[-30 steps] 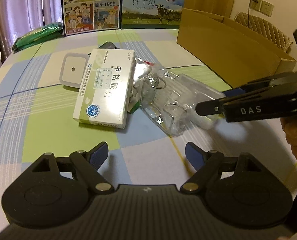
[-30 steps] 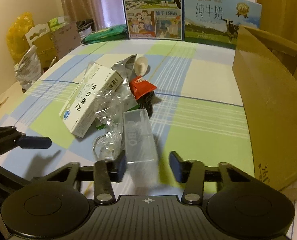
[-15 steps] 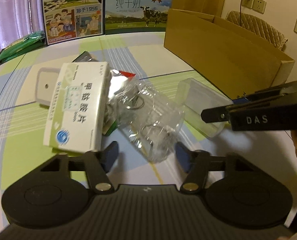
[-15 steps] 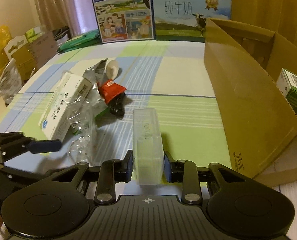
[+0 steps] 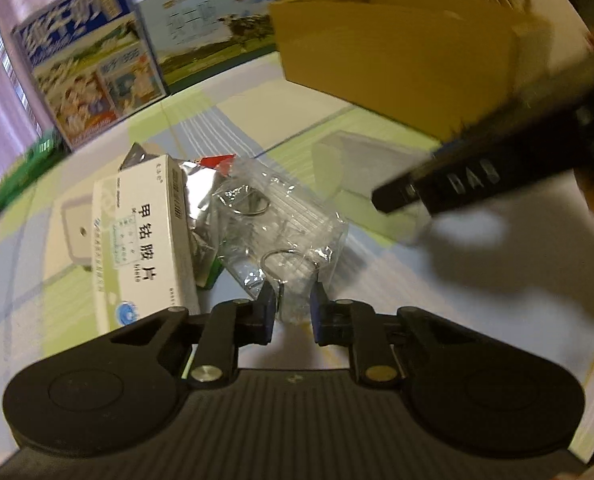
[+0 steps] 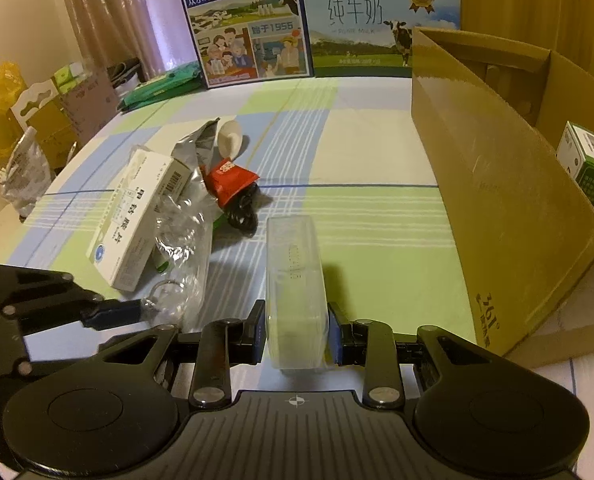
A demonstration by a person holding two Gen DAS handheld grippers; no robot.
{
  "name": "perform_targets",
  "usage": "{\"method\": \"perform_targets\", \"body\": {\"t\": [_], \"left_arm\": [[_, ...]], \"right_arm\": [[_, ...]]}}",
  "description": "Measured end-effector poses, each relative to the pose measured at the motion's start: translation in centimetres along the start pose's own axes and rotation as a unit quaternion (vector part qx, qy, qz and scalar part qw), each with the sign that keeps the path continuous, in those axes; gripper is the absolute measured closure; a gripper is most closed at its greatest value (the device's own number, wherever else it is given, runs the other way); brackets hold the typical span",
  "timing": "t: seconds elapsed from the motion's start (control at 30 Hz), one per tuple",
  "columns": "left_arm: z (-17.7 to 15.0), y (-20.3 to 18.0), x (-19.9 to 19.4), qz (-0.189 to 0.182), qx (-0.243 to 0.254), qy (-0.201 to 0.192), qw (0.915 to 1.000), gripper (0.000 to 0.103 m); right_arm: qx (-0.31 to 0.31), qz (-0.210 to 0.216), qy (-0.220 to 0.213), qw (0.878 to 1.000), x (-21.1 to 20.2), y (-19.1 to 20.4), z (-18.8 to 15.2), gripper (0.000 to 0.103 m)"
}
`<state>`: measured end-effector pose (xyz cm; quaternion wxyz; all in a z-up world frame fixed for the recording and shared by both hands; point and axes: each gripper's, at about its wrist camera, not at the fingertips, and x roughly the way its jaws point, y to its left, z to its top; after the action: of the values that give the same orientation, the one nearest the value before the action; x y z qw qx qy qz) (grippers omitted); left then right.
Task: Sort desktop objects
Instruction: 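Grasp the clear wire-handled container with the left tool while the right grasps the clear tube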
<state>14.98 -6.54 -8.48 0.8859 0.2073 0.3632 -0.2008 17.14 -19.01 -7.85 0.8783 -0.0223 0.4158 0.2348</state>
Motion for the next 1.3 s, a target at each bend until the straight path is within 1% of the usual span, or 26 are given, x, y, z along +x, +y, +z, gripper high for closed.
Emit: {"method": "perform_targets", "body": {"t": [0.07, 0.13, 0.2, 0.23, 0.3, 0.33, 0.37, 0.47, 0.53, 0.6, 0.63, 0.7, 0.8, 0.9, 0.93, 0.97, 1.0, 1.03, 1.1, 1.17, 1.23, 1.3], "left_arm": [[-0.3, -0.8, -0.8, 0.009, 0.049, 0.011, 0.9987, 0.089], [-1.0, -1.6, -1.5, 0.009, 0.085, 0.028, 0.9959, 0.089], [-1.8, -2.0, -2.0, 0.006, 0.091, 0.035, 0.9952, 0.084], [-2.1, -1.9, -2.3, 0.001, 0.079, 0.032, 0.9963, 0.083], [-2.4, -1.2, -3.1, -0.019, 0.026, 0.02, 0.9993, 0.07], [-2.6, -0.7, -3.4, -0.028, -0.003, 0.014, 0.9995, 0.06], [-2.6, -0.2, -3.8, -0.036, -0.036, 0.005, 0.9987, 0.057], [-2.5, 1.3, -3.9, -0.046, -0.123, -0.013, 0.9913, 0.054], [-2.3, 1.9, -3.5, -0.035, -0.156, -0.016, 0.987, 0.054], [-2.1, 2.4, -2.9, -0.029, -0.177, -0.019, 0.9835, 0.054], [-2.0, 2.5, -2.7, -0.03, -0.188, -0.019, 0.9815, 0.054], [-1.8, 2.6, -2.1, -0.039, -0.208, -0.02, 0.9772, 0.051], [-1.6, 2.1, -1.5, -0.04, -0.211, -0.02, 0.9765, 0.048], [-1.6, 1.9, -0.4, -0.029, -0.221, -0.011, 0.9748, 0.049], [-1.7, 2.0, -0.2, -0.028, -0.223, -0.009, 0.9744, 0.051], [-1.8, 2.0, -0.1, -0.028, -0.22, -0.006, 0.975, 0.063], [-1.9, 2.0, -0.2, -0.03, -0.216, -0.006, 0.9759, 0.07], [-1.8, 2.0, -0.4, -0.022, -0.21, -0.004, 0.9775, 0.073], [-1.8, 1.9, -0.7, -0.007, -0.191, 0.0, 0.9815, 0.075], [-2.0, 2.0, -1.1, 0.007, -0.176, 0.004, 0.9843, 0.076], [-2.3, 2.2, -1.5, 0.017, -0.168, 0.005, 0.9856, 0.076], [-2.6, 2.4, -1.6, 0.018, -0.17, 0.005, 0.9853, 0.076]], "right_arm": [[0.0, 0.003, 0.0, 1.0, -0.3, 0.1, -0.2, 0.075], [-0.001, 0.005, 0.001, 1.0, -0.6, 0.3, -0.5, 0.075], [0.0, 0.006, 0.001, 1.0, -0.9, 0.3, -0.8, 0.075], [0.001, 0.006, 0.001, 1.0, -1.0, 0.3, -0.9, 0.075], [0.003, 0.004, 0.0, 1.0, -1.1, 0.3, -1.0, 0.075], [0.005, 0.003, 0.0, 1.0, -1.2, 0.2, -1.0, 0.075], [0.006, 0.002, 0.001, 1.0, -1.2, 0.2, -1.1, 0.075], [0.011, -0.001, 0.0, 1.0, -1.2, 0.0, -1.3, 0.075], [0.008, -0.005, 0.0, 1.0, -1.1, 0.0, -1.3, 0.075], [0.005, -0.009, -0.002, 1.0, -1.1, 0.1, -1.3, 0.075], [0.006, -0.011, -0.003, 1.0, -1.1, 0.0, -1.3, 0.075], [0.01, -0.012, -0.005, 1.0, -1.0, -0.1, -1.3, 0.075], [0.018, -0.012, -0.006, 1.0, -0.9, -0.4, -1.2, 0.075], [0.02, -0.009, -0.004, 1.0, -0.7, -0.4, -1.3, 0.075], [0.022, -0.009, -0.004, 1.0, -0.7, -0.5, -1.2, 0.075], [0.025, -0.008, -0.004, 1.0, -0.6, -0.5, -1.2, 0.075], [0.029, -0.008, -0.005, 1.0, -0.6, -0.7, -1.2, 0.075], [0.031, -0.008, -0.005, 0.999, -0.6, -0.7, -1.1, 0.075], [0.033, -0.013, -0.006, 0.999, -0.6, -0.9, -1.1, 0.074], [0.027, -0.026, -0.005, 0.999, -0.6, -0.9, -1.1, 0.068], [0.019, -0.049, -0.007, 0.999, -0.5, -0.9, -1.1, 0.046], [0.015, -0.06, -0.015, 0.998, -0.7, -1.0, -1.1, 0.044]]}}
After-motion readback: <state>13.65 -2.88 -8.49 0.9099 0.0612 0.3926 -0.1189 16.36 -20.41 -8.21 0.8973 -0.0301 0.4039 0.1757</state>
